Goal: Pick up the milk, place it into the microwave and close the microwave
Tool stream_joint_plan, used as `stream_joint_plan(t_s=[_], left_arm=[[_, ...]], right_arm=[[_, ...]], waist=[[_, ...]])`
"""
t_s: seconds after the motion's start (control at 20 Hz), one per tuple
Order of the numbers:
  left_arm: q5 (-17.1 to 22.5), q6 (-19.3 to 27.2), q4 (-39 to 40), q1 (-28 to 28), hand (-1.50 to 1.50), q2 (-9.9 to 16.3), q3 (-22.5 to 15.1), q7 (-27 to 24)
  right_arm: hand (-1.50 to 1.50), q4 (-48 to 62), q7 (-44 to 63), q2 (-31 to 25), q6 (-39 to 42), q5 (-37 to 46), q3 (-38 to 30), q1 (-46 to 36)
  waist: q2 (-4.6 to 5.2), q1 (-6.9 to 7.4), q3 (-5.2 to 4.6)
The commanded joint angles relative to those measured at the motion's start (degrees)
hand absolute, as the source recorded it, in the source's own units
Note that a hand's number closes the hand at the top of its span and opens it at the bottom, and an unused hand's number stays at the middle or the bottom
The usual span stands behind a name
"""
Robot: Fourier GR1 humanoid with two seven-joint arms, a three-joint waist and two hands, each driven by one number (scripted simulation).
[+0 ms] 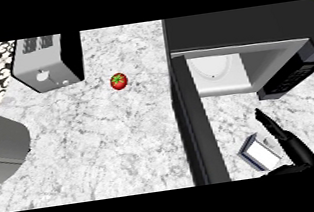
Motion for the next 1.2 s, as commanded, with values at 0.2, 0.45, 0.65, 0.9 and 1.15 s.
stream_joint_plan(t_s=[0.2,0.45,0.65,0.9,1.15], left_arm=[[7.29,-2.60,-6.55,3.85,-1.50,0.61,1.00,-0.24],[7.76,-3.28,-6.16,4.34,-1.50,0.53,1.85,-1.30],[6.73,-4.40,-4.56,4.69,-1.50,0.09,1.23,-3.16],[8.15,-4.01,-6.00,5.51,-1.50,-0.35,2.20,-2.65],[9.01,-6.32,-3.83,6.74,-1.50,0.49,4.45,-5.58]], right_arm=[[1.50,10.74,-8.83,1.01,5.19,-1.91,-0.12,-5.61],[1.50,13.04,-9.32,2.23,3.71,0.09,3.00,-8.58],[1.50,12.69,-14.15,3.13,2.11,-0.64,3.41,-7.14],[1.50,13.12,-13.11,5.15,3.18,-3.08,3.36,-8.63],[1.50,13.93,-8.78,3.47,-2.03,-10.91,-5.51,-11.10]], waist=[[0.18,0.24,0.08],[0.28,0.45,0.09],[0.09,-0.13,0.05],[0.19,-0.43,0.05],[0.11,-0.79,-0.02]])
